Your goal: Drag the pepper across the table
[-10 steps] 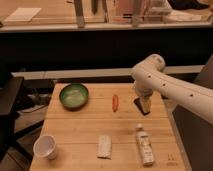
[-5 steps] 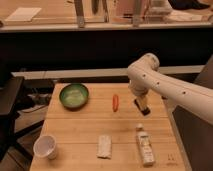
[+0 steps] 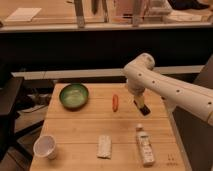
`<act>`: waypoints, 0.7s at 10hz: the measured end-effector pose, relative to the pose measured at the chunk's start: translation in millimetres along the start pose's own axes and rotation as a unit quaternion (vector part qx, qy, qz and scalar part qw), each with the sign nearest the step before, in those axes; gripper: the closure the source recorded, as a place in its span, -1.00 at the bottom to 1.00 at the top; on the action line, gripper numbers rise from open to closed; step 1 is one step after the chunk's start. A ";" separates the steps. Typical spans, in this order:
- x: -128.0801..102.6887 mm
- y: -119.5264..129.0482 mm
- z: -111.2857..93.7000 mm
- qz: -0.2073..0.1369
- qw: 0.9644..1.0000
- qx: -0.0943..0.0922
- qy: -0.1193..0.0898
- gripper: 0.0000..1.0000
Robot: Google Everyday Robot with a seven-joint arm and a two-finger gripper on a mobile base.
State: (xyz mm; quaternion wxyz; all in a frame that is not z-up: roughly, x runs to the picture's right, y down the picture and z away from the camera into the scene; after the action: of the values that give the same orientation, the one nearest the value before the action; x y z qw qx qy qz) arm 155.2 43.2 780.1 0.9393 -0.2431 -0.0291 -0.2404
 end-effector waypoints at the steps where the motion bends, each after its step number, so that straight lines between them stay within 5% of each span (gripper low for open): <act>1: -0.9 -2.4 1.6 -0.005 1.000 0.001 -0.001 -0.60; 7: -1.6 -22.7 19.2 -0.045 0.999 0.004 -0.012 -0.60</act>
State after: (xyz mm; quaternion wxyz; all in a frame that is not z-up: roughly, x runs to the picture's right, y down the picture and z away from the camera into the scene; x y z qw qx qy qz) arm 144.4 35.5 806.8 0.9279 -0.2407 -0.0520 -0.2798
